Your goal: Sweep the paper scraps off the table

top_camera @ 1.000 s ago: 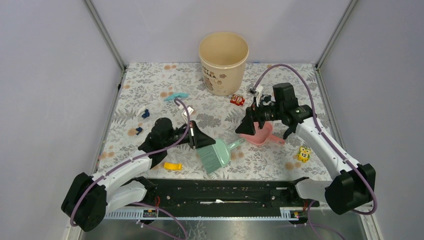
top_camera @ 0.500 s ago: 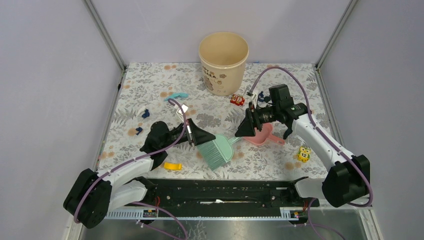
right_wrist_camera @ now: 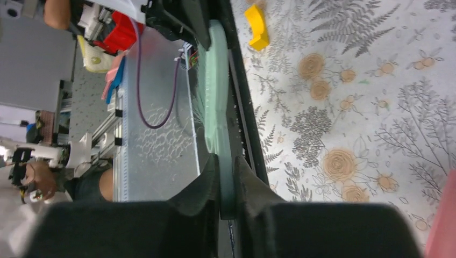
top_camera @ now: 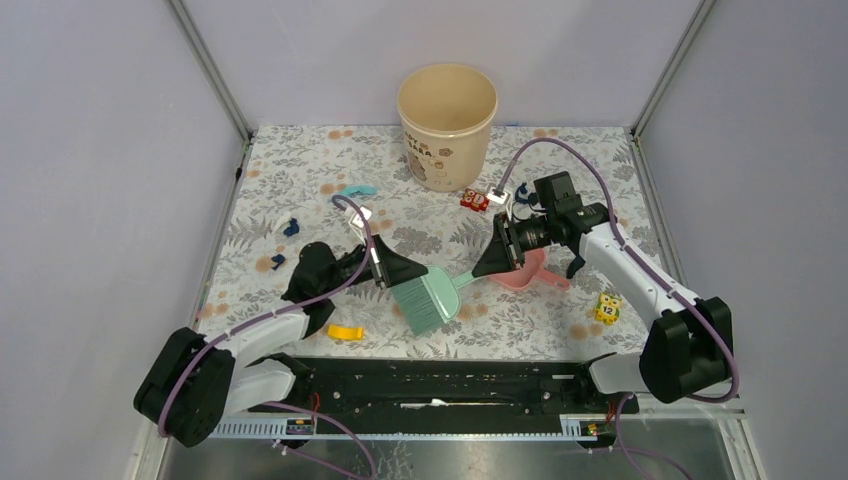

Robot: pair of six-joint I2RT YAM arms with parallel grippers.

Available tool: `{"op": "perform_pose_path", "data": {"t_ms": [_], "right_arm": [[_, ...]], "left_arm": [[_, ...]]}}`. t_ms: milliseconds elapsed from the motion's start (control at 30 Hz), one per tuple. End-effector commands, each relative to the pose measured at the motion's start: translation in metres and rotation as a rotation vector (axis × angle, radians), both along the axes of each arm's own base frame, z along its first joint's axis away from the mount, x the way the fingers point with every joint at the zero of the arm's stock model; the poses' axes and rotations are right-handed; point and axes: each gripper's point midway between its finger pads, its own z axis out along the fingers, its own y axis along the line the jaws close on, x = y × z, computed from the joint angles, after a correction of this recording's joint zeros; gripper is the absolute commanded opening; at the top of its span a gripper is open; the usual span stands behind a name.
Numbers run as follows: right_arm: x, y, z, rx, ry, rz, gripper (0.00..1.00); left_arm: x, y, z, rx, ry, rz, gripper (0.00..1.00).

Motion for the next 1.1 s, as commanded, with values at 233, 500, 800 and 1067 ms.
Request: {"op": "perform_pose_path", "data": {"t_ms": [233, 500, 800, 1067], "right_arm": [[-0.017, -0.011, 0.014, -0.043, -0.105, 0.155, 0.0], [-0.041, -0.018, 0.027, -0.06, -0.09, 0.302, 0.0], [-0.044, -0.008, 0.03, -0.054, -0.096, 0.321, 0.0], [-0.03, 0.0, 0.034, -0.051, -0.105, 0.275, 0.0]], "left_arm": [[0.005, -0.004, 0.023, 0.225, -0.227, -0.031, 0.59], [-0.017, -0.015, -0.01, 0.436, -0.412, -0.209, 0.64], [-0.044, -0.027, -0.009, 0.307, -0.391, -0.359, 0.46], [-0.06, -0.029, -0.02, 0.295, -0.344, -0.439, 0.3]]}}
